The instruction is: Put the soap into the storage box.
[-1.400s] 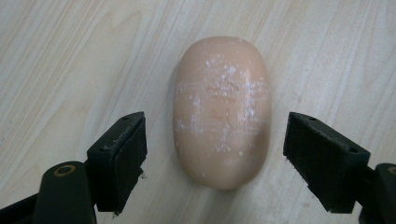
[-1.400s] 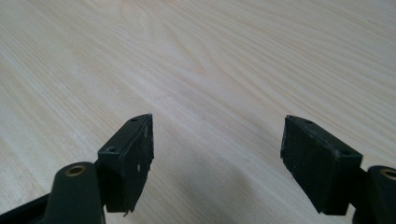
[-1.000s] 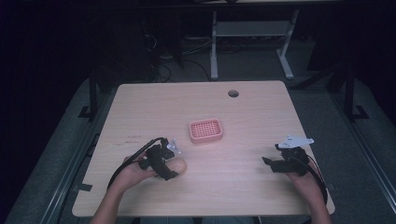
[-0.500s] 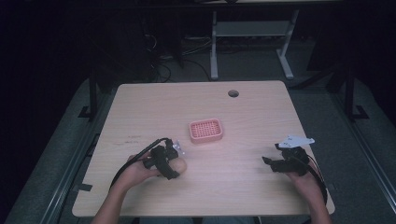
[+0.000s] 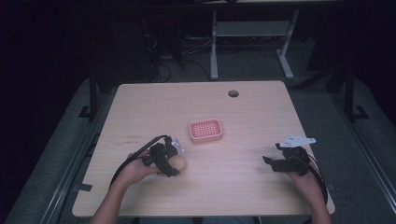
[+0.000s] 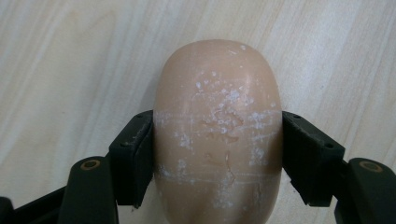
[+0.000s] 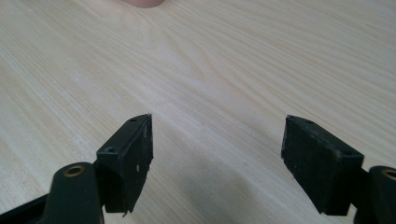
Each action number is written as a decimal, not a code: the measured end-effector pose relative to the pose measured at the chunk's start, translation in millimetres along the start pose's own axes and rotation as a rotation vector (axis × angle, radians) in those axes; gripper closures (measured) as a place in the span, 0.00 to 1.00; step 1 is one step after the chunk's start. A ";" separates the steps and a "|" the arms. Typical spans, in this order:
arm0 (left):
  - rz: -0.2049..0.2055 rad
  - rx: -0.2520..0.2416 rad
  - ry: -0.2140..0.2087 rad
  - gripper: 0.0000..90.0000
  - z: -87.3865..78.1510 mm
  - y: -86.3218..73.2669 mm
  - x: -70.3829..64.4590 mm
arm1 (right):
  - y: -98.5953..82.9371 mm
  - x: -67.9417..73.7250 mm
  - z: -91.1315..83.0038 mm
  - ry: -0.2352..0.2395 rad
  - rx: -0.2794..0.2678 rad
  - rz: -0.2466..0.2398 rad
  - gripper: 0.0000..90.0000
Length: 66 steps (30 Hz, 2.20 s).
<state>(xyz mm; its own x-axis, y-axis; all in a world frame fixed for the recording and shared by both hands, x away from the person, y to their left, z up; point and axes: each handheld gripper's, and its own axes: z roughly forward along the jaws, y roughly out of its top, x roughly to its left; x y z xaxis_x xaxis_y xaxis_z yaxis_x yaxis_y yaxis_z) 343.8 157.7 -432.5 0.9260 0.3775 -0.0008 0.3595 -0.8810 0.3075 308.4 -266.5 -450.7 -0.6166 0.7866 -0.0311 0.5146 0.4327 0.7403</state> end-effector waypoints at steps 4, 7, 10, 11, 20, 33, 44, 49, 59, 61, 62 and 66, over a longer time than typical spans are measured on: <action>0.014 0.004 -0.001 0.36 -1.6 5.7 2.5 | -0.8 -1.3 0.9 -0.002 -0.001 -0.003 0.27; 0.022 0.004 -0.004 0.36 -1.5 10.6 5.0 | -1.2 -1.8 0.6 0.002 0.001 0.011 0.27; 0.030 0.007 -0.004 0.36 -1.0 15.6 7.6 | -1.8 -2.8 2.0 0.006 0.005 0.013 0.26; 0.031 0.004 -0.004 0.36 -1.4 18.6 9.6 | -1.7 -1.9 2.6 0.006 0.008 0.022 0.26; 0.047 0.000 -0.006 0.36 -7.5 35.4 19.7 | -1.9 -3.8 1.5 0.006 -0.011 0.036 0.24; 0.061 0.004 -0.008 0.36 -13.9 55.7 34.9 | -1.0 -4.2 3.1 -0.012 -0.001 0.051 0.17; 0.087 0.006 -0.001 0.36 -21.0 74.6 42.1 | 1.1 -2.8 2.0 -0.011 -0.010 0.043 0.15; 0.093 -0.002 -0.003 0.36 -22.0 83.9 46.3 | 0.7 -4.6 0.8 0.007 -0.030 0.060 0.15; 0.105 -0.008 -0.018 0.36 -20.7 97.5 52.5 | 0.0 -4.8 3.4 -0.005 0.011 0.058 0.15; 0.108 -0.014 -0.022 0.36 -21.0 101.7 53.6 | -0.2 -5.3 4.0 -0.009 0.011 0.060 0.15; 0.108 -0.014 -0.022 0.36 -21.0 101.7 53.6 | -0.2 -5.3 4.0 -0.009 0.011 0.060 0.15; 0.113 -0.007 -0.023 0.36 -19.5 107.6 55.9 | -0.5 -6.1 3.5 -0.011 0.009 0.067 0.15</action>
<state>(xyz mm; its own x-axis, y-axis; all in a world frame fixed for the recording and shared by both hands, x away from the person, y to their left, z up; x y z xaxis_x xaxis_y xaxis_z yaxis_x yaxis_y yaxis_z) 432.0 89.6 -380.9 0.9630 0.2692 0.0123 0.2520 -0.9157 0.3132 314.0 -269.9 -453.2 -0.5740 0.8188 0.0103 0.5594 0.3829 0.7352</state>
